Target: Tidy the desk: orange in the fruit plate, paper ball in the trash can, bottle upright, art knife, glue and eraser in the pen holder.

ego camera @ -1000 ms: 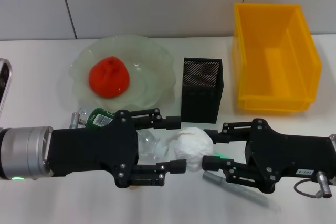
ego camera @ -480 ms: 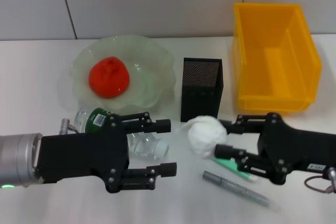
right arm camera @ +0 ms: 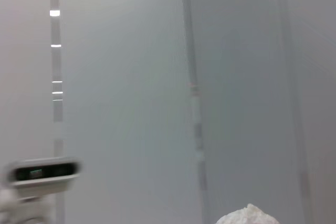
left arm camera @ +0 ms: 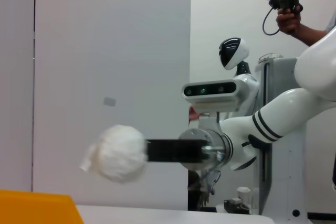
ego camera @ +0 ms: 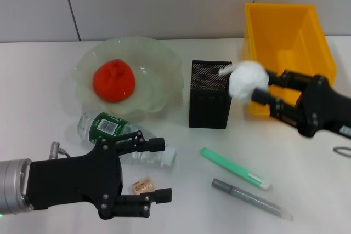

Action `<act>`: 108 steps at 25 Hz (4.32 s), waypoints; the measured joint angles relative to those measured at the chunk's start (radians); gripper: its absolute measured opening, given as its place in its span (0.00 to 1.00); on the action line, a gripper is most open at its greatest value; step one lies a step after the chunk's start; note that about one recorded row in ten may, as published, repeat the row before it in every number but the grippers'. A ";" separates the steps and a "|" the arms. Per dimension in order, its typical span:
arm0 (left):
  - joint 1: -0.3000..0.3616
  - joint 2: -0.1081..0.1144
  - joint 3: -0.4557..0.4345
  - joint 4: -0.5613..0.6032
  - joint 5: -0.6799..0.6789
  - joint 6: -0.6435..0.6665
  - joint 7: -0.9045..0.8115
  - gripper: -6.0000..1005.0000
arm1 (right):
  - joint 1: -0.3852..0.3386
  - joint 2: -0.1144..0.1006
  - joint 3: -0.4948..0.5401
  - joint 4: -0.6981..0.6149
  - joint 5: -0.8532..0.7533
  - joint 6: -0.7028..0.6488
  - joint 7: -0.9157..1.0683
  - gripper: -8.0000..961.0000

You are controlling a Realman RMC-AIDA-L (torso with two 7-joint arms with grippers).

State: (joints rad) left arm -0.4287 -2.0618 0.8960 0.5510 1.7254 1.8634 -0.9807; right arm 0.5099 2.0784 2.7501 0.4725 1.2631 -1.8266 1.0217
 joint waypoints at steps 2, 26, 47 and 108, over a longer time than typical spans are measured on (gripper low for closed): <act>0.008 0.000 -0.001 -0.004 0.000 -0.006 0.004 0.77 | 0.006 0.001 0.034 -0.001 0.019 0.058 0.000 0.44; 0.033 -0.005 0.002 -0.019 0.000 -0.078 0.031 0.81 | 0.070 -0.002 0.027 -0.063 0.333 0.696 -0.068 0.44; 0.039 -0.006 -0.007 -0.020 -0.008 -0.080 0.060 0.80 | 0.053 -0.001 -0.020 -0.059 0.330 0.627 -0.027 0.76; -0.166 -0.018 0.790 0.686 0.662 -0.648 -0.482 0.80 | -0.340 -0.029 -0.288 0.181 0.017 -0.017 0.174 0.84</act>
State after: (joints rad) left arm -0.5950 -2.0803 1.6856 1.2367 2.3878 1.2154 -1.4630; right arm 0.1702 2.0495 2.4620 0.6532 1.2803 -1.8439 1.1957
